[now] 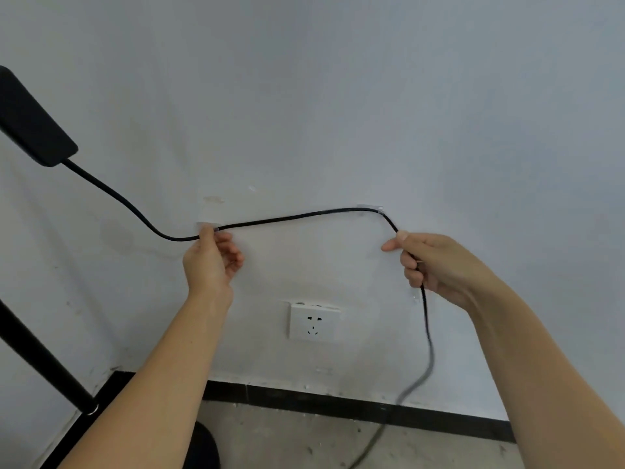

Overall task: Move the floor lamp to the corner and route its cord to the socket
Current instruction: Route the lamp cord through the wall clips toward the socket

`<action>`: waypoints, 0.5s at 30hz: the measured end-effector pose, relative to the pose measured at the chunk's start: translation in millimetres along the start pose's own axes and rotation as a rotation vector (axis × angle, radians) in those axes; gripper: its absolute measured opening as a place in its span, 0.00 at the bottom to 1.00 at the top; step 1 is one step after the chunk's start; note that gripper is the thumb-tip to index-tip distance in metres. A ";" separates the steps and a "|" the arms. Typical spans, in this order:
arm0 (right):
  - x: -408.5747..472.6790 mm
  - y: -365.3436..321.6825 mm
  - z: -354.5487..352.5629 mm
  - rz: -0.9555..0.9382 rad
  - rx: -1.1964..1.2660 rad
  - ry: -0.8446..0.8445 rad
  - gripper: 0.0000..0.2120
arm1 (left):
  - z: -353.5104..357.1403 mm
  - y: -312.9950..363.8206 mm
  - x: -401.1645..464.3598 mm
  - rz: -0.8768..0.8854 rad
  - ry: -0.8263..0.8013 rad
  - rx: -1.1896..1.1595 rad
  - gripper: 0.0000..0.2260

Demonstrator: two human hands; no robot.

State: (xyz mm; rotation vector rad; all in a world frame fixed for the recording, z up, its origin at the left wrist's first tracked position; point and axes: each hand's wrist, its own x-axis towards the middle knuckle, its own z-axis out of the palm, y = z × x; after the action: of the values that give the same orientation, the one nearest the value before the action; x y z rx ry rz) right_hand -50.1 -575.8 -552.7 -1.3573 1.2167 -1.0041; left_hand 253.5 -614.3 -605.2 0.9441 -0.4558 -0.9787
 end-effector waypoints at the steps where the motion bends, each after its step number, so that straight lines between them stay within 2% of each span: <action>1: -4.0 10.5 -10.9 0.028 0.027 -0.033 0.13 | -0.4 0.3 0.3 -0.002 -0.005 0.006 0.16; 3: -13.1 34.3 -34.2 0.098 0.073 -0.077 0.11 | -1.0 0.0 0.8 0.004 -0.016 0.011 0.16; 5: -22.4 63.8 -51.2 0.163 0.127 -0.038 0.10 | -1.2 -0.7 1.0 0.013 -0.021 0.009 0.17; 7: -30.0 99.2 -54.1 0.169 0.230 0.091 0.09 | -1.6 -1.2 0.8 0.022 -0.031 0.010 0.18; 11: -30.8 148.1 -22.7 0.051 0.320 0.435 0.09 | -3.1 -0.4 1.6 0.034 -0.058 0.006 0.23; 15: -20.3 155.0 9.8 0.053 0.331 0.534 0.12 | -4.5 0.6 1.2 0.032 -0.078 0.005 0.19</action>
State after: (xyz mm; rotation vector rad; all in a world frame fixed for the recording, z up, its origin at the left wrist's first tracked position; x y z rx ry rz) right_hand -66.1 -551.1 -706.6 -0.8163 1.3817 -1.5136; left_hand 257.6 -613.0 -607.3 0.9024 -0.5374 -0.9880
